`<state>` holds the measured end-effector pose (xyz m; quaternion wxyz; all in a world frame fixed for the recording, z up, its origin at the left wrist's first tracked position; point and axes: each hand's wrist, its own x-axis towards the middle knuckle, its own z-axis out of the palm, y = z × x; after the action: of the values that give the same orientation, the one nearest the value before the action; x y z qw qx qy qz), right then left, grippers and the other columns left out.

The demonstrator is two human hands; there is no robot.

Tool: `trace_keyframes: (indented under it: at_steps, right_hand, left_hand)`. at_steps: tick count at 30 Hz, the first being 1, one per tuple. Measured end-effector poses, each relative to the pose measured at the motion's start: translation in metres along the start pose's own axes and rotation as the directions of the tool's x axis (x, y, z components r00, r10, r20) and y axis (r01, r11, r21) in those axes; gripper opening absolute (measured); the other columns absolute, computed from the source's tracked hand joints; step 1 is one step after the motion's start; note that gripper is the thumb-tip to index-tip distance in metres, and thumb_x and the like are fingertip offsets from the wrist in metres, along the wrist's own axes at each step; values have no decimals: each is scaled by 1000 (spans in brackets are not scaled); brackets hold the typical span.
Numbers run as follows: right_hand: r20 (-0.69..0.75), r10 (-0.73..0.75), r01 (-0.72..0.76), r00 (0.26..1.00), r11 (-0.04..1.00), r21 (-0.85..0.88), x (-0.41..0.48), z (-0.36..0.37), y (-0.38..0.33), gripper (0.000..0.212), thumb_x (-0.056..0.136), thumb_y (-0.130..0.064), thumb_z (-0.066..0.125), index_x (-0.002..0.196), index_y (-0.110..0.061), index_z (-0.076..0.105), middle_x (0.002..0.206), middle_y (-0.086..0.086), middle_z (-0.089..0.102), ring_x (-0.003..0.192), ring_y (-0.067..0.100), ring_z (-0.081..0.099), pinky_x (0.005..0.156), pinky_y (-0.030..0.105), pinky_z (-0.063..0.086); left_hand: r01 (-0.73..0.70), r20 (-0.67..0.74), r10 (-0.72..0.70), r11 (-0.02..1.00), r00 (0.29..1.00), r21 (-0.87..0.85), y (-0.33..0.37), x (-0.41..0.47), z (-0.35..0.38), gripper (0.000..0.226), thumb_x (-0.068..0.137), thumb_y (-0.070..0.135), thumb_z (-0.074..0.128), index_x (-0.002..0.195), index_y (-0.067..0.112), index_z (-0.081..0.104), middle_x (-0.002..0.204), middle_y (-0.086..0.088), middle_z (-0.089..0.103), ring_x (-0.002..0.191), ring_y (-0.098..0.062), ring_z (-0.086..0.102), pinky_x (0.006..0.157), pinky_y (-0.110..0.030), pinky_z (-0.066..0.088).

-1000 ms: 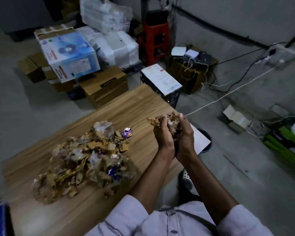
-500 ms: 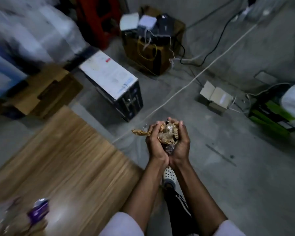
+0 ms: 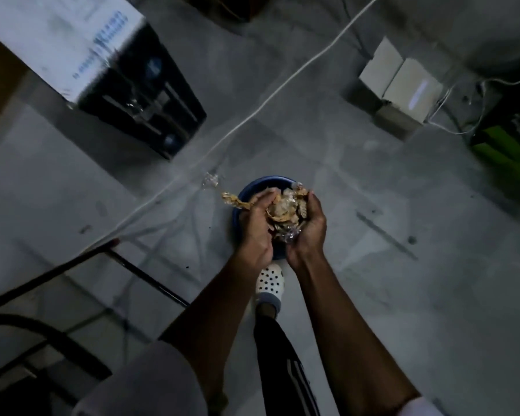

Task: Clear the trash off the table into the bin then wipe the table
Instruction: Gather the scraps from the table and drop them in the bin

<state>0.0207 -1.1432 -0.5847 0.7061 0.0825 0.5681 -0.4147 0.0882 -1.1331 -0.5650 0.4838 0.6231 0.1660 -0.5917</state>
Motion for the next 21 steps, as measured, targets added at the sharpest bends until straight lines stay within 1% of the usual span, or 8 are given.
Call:
trace_keyframes:
  at_steps: [4,6,9,12,14,17,19,21]
  right_hand:
    - [-88,13,-24,996,993,-117,44,-20,17,28,103,-32,54,111,-11,70,103,14,76,91,27,73,79,37,62]
    - [-112,21,-38,994,988,-152,60,-29,22,24,101,-36,57,104,-16,69,111,15,73,97,29,71,88,43,59]
    - [-96,68,-87,993,974,-207,67,-39,21,35,99,-51,54,114,-23,68,122,9,72,110,29,68,98,46,53]
    - [-95,125,-149,988,935,-322,51,-42,15,52,98,-62,44,124,-24,69,124,6,72,117,28,64,105,46,45]
    - [-120,108,-146,987,917,-372,29,-40,10,46,98,-61,44,118,-28,67,128,5,69,119,28,61,106,48,43]
    - [-139,70,-120,988,912,-391,-22,-28,4,28,101,-55,46,108,-34,63,122,-1,67,119,25,57,103,48,44]
    - [-114,38,-81,993,912,-401,-64,-19,4,27,102,-51,47,110,-33,66,122,-3,66,120,21,57,104,47,44]
    - [-48,0,-21,999,905,-425,-115,-8,7,32,102,-49,49,120,-30,67,127,-3,67,122,18,57,104,44,45]
  left_hand:
    - [46,-54,-40,992,998,114,-19,43,-16,22,94,19,67,115,13,70,105,-8,76,97,-24,72,86,-39,58]
    - [88,-55,-79,977,995,193,-22,52,-21,26,93,33,69,114,18,71,107,-6,76,99,-24,71,93,-46,56]
    - [157,-38,-153,940,988,302,-17,52,-26,43,90,56,65,115,22,70,114,-8,74,108,-30,66,104,-58,44]
    - [207,-45,-203,927,978,312,-4,34,-30,31,98,53,52,95,25,64,101,-4,68,90,-22,59,89,-42,44]
    - [229,-64,-220,935,974,272,6,12,-31,29,102,48,46,92,25,60,93,-3,64,83,-19,56,72,-33,42]
    - [239,-68,-230,951,971,196,25,-30,-38,30,103,46,43,105,20,60,101,-8,65,83,-20,57,65,-31,41]
    - [216,-63,-208,963,976,165,37,-62,-47,40,101,48,46,123,16,59,125,-12,63,99,-24,59,78,-38,45]
    - [161,-44,-156,977,987,143,47,-99,-62,54,100,49,48,144,18,50,148,-12,50,130,-29,49,102,-50,41]
